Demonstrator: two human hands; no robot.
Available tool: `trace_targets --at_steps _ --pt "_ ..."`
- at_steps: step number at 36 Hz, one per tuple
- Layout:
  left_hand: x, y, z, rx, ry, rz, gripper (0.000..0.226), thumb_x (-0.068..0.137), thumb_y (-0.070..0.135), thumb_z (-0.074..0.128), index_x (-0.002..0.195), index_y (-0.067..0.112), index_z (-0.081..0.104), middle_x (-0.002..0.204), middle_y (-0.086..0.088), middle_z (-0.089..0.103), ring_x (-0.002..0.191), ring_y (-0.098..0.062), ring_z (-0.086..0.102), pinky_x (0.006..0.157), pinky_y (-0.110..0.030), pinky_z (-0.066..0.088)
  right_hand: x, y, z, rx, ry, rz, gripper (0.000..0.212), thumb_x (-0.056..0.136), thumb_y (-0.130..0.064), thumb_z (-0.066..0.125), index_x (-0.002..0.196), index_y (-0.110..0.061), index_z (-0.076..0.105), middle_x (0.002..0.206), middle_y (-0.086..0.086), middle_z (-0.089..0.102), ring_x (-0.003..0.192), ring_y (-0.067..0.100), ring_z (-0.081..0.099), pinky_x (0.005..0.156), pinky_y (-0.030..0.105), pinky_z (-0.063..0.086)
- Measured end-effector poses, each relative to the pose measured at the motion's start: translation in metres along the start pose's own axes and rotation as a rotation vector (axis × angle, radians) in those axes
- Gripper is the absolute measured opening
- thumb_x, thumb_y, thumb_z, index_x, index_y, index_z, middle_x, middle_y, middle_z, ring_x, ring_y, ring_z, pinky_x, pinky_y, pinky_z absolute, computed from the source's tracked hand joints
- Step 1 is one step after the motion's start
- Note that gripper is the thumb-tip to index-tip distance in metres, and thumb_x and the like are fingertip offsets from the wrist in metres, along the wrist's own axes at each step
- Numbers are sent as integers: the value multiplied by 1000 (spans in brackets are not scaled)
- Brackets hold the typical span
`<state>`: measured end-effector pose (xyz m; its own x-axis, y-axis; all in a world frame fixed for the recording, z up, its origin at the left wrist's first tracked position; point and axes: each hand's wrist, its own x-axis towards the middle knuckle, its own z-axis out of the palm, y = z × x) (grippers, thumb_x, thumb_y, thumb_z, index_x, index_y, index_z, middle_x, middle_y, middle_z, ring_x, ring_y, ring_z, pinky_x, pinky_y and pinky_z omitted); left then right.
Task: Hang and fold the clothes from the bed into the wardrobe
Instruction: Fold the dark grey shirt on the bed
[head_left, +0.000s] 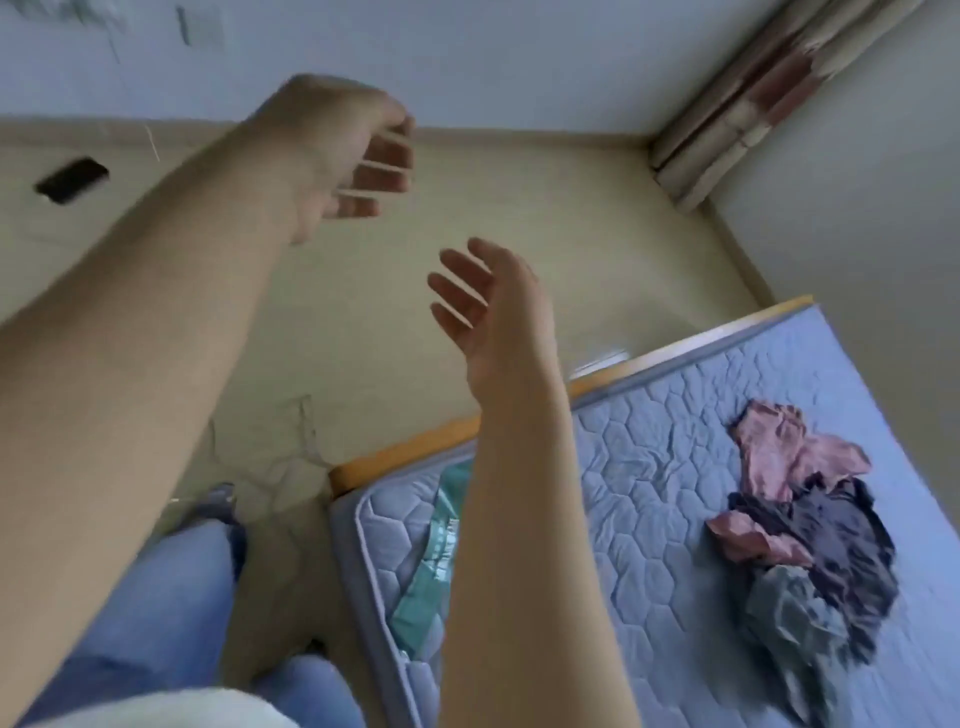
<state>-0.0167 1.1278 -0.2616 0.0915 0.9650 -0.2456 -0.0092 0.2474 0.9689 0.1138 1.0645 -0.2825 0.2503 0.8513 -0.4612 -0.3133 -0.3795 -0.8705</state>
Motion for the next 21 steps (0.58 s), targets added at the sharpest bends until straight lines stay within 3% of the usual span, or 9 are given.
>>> trace_targets --at_steps 4,7,10,16,21 --pt "73 -5 -18 43 -22 61 13 91 28 47 93 24 59 80 9 66 72 -6 66 73 -26 50 64 17 46 122 51 23 15 94 -19 46 85 -20 58 75 -4 68 65 12 66 63 24 48" --pt "113 -14 -38 63 -10 15 11 91 28 48 91 24 58 82 7 65 71 -7 65 71 -26 48 94 32 74 171 71 97 14 94 -20 47 89 -20 60 74 -5 70 65 12 66 63 25 49" --pt "151 -30 -63 9 3 -91 10 91 27 50 86 24 58 78 7 65 68 -9 64 69 -26 46 130 39 99 166 114 152 13 95 -20 48 91 -21 60 77 -4 70 68 13 66 63 26 48" --pt "206 -93 -102 -64 185 -308 12 91 22 51 80 23 57 71 5 64 64 -10 63 64 -24 45 207 63 141 259 136 250 11 94 -20 49 93 -19 60 76 -3 69 64 13 64 62 26 49" --pt "235 -140 -103 -110 198 -499 10 91 21 52 83 21 58 74 4 66 66 -10 65 60 -22 46 250 91 146 272 153 381 12 95 -19 48 95 -18 61 75 -3 68 63 12 63 63 26 48"
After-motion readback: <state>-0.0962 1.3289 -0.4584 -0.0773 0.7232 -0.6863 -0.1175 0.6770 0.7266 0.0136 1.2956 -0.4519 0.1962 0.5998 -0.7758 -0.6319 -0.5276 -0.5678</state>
